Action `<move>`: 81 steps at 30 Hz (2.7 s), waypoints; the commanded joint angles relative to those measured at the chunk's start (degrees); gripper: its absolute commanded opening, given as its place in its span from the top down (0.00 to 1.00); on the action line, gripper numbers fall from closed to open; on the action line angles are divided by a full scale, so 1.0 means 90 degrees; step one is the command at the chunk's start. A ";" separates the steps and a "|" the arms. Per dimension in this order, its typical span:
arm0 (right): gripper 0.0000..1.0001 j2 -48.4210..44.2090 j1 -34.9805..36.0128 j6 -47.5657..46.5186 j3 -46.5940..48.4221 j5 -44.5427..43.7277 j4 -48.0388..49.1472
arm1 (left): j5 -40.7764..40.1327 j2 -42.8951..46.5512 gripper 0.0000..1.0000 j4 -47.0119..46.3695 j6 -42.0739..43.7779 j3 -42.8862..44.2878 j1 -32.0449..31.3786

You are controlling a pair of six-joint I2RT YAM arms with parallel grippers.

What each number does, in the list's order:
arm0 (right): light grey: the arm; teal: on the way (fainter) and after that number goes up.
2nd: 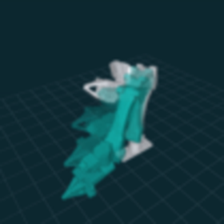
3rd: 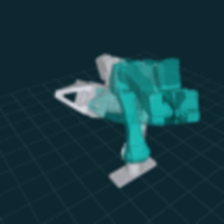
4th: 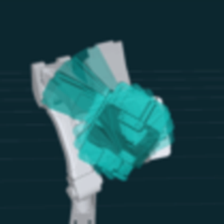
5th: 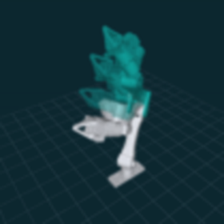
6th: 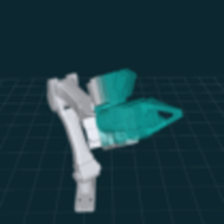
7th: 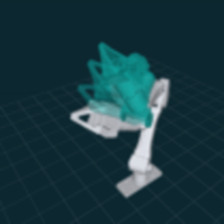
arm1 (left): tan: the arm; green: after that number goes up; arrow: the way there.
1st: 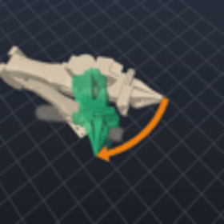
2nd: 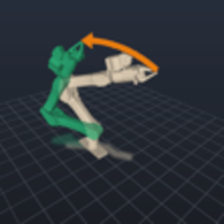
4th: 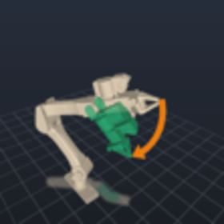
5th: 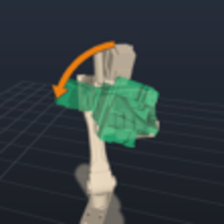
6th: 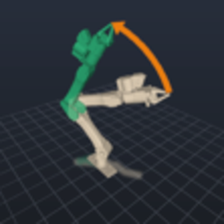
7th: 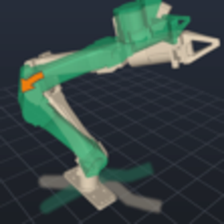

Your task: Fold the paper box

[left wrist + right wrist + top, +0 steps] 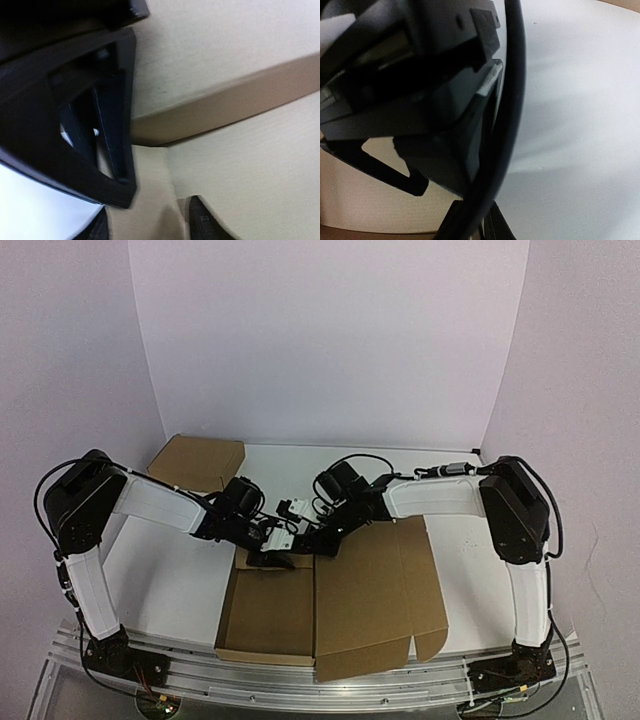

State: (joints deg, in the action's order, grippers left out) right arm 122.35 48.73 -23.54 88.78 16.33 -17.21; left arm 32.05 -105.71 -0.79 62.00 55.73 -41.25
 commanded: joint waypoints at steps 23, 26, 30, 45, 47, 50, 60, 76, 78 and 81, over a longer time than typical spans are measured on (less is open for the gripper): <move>0.91 -0.0074 -0.0046 0.0042 -0.0395 0.0086 -0.0617 | -0.0979 0.1709 0.01 0.0816 0.1065 -0.0550 0.1028; 0.89 -0.0078 -0.0067 0.0145 -0.0361 0.0213 -0.0644 | -0.1044 0.1441 0.00 0.1125 0.1114 -0.0252 0.1114; 0.87 -0.0063 -0.0172 0.0328 -0.0325 0.0330 -0.0656 | -0.0820 0.1139 0.00 0.2293 0.1220 0.0071 0.1223; 0.56 0.0660 -0.0372 0.1033 0.0662 0.1388 -0.0724 | -0.1192 0.0449 0.39 0.0865 0.1475 -0.0087 0.1052; 0.54 0.0661 -0.0370 0.1018 0.0697 0.1366 -0.0724 | -0.1150 0.0412 0.41 0.0863 0.1391 -0.0098 0.1047; 0.54 0.0679 -0.0370 0.1032 0.0811 0.1317 -0.0723 | -0.1048 0.0413 0.46 0.0903 0.1322 -0.0168 0.0999; 0.55 0.0980 -0.0257 0.1244 0.1022 0.0744 -0.0715 | -0.1432 0.0471 0.71 0.0317 0.0814 -0.0438 0.0729; 0.84 0.1127 -0.0174 0.1157 0.0737 -0.0379 -0.0724 | -0.0786 0.1432 0.44 0.0411 0.1273 -0.0990 0.0462; 0.86 0.1103 -0.0173 0.1124 0.0670 -0.0551 -0.0730 | -0.0284 0.1699 0.32 0.1147 0.1421 -0.0905 0.0473; 0.89 0.1079 -0.0175 0.1086 0.0622 -0.0749 -0.0740 | 0.0423 0.2050 0.19 0.1939 0.1626 -0.0853 0.0518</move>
State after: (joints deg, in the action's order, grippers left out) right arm 130.39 47.83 -13.05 96.85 18.95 -21.53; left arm 21.74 -93.55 2.76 73.49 46.76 -35.93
